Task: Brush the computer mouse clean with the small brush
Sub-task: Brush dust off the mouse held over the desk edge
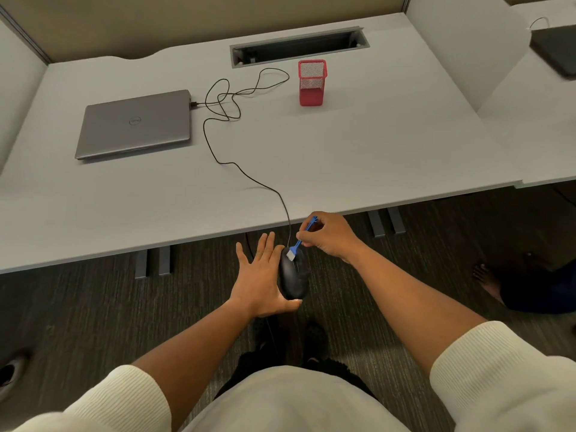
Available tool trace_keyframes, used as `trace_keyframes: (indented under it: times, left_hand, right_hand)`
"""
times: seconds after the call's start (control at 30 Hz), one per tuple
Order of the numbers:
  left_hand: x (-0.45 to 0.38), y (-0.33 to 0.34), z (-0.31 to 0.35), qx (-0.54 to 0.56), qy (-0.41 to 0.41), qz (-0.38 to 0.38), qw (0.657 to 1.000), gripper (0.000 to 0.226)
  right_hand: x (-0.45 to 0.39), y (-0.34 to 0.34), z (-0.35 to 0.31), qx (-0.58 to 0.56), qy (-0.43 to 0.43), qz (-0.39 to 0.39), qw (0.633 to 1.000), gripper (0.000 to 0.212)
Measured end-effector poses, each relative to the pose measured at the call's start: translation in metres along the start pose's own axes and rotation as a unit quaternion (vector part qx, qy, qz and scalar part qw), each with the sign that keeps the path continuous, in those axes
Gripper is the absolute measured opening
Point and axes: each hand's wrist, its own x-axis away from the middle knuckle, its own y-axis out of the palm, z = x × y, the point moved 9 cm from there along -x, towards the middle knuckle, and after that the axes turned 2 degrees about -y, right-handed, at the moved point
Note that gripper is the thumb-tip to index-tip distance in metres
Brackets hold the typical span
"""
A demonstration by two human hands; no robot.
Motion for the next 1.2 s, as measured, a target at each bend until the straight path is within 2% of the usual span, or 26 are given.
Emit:
trace_keyframes:
  times: [0.13,0.27,0.37,0.47,0.57,0.77,0.93,1.07,1.2]
  left_hand:
    - [0.001,0.001,-0.003,0.002,-0.001,0.001,1.0,0.133]
    - [-0.001,0.001,-0.005,0.001,-0.004,-0.001,1.0,0.133]
    - [-0.002,0.003,-0.005,-0.006,-0.003,-0.003,1.0,0.133]
    - [-0.001,0.004,-0.005,-0.012,0.001,-0.004,1.0,0.133]
    - [-0.001,0.003,-0.004,-0.011,0.004,-0.003,1.0,0.132]
    - [0.0,0.002,-0.004,-0.014,0.009,-0.004,1.0,0.132]
    - [0.001,0.0,-0.003,-0.013,0.014,0.0,1.0,0.131]
    - [0.0,0.0,-0.002,-0.009,0.013,0.003,1.0,0.131]
    - [-0.002,0.003,-0.003,-0.015,0.013,0.002,1.0,0.132]
  right_hand:
    - [-0.004,-0.008,0.0,0.012,-0.005,0.058,0.998,0.009]
    - [-0.005,-0.004,-0.001,-0.033,0.006,0.022,0.999,0.01]
    - [-0.006,0.003,0.001,-0.008,0.009,-0.015,1.0,0.01]
    - [-0.009,-0.006,0.004,0.022,0.007,0.046,0.999,0.008]
    - [-0.009,-0.013,0.006,-0.008,0.007,0.084,0.996,0.011]
    - [-0.01,0.002,0.007,-0.033,0.015,0.012,0.999,0.01]
    - [-0.012,-0.016,0.015,-0.016,0.031,0.106,0.994,0.008]
    - [-0.013,-0.012,0.013,-0.091,0.039,0.051,0.994,0.011]
    - [-0.014,-0.002,0.014,-0.068,0.046,0.004,0.997,0.012]
